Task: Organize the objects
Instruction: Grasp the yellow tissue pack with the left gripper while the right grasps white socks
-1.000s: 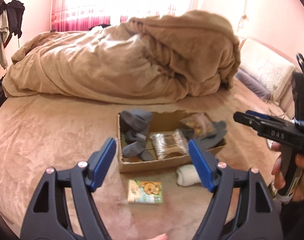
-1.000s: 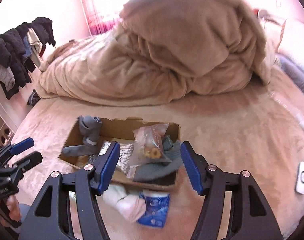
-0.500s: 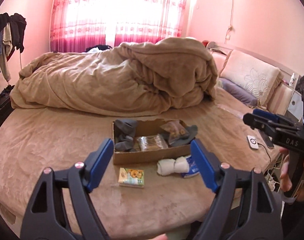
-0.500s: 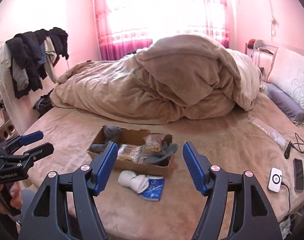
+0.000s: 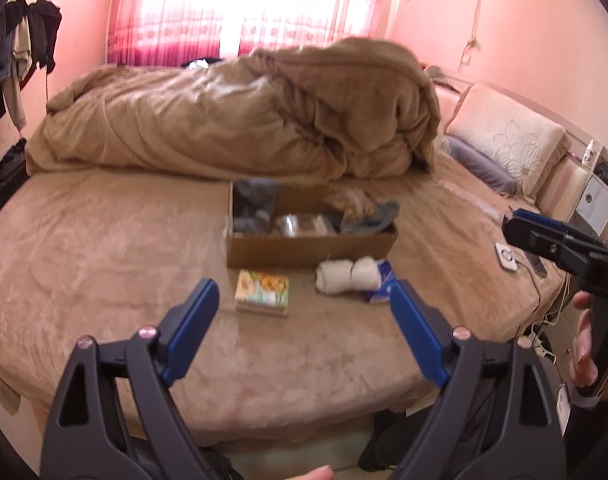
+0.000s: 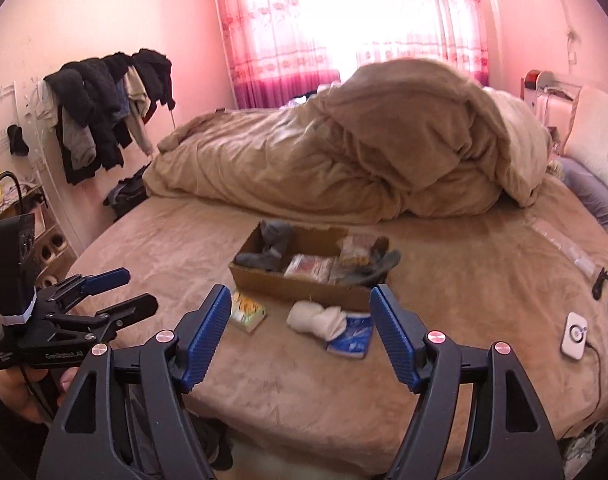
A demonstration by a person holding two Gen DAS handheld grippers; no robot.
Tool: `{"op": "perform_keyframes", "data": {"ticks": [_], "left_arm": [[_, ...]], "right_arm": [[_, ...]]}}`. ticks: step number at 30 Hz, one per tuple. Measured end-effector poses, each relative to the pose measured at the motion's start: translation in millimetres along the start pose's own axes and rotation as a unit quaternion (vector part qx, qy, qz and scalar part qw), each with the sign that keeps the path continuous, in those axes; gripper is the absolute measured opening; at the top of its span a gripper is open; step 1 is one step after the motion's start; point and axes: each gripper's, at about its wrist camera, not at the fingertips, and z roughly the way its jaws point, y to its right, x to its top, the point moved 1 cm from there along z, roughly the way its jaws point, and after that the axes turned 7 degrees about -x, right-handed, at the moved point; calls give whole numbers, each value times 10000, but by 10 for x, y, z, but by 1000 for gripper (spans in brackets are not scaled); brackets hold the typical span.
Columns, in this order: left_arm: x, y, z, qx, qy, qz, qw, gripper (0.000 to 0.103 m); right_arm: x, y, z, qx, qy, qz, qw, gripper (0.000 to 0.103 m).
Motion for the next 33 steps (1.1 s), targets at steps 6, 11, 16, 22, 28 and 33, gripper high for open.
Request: {"op": "perform_keyframes", "data": {"ticks": [6, 11, 16, 22, 28, 33], "left_arm": [[-201, -76, 347, 55, -304, -29, 9995, 89], [-284, -152, 648, 86, -420, -4, 9991, 88], [-403, -279, 1009, 177, -676, -21, 9976, 89], [-406, -416, 1229, 235, -628, -72, 9977, 88], [-374, -564, 1462, 379, -567, -179, 9975, 89], [-389, -610, 1660, 495, -632, -63, 9968, 88]], "right_arm": [[-228, -39, 331, -12, -366, -78, 9993, 75], [-338, -19, 608, 86, -617, -41, 9980, 75], [-419, 38, 936, 208, -926, 128, 9954, 75], [-496, 96, 1249, 116, -1146, 165, 9932, 75], [-506, 145, 1542, 54, -1247, 174, 9920, 75], [-546, 170, 1813, 80, -1418, 205, 9897, 75]]}}
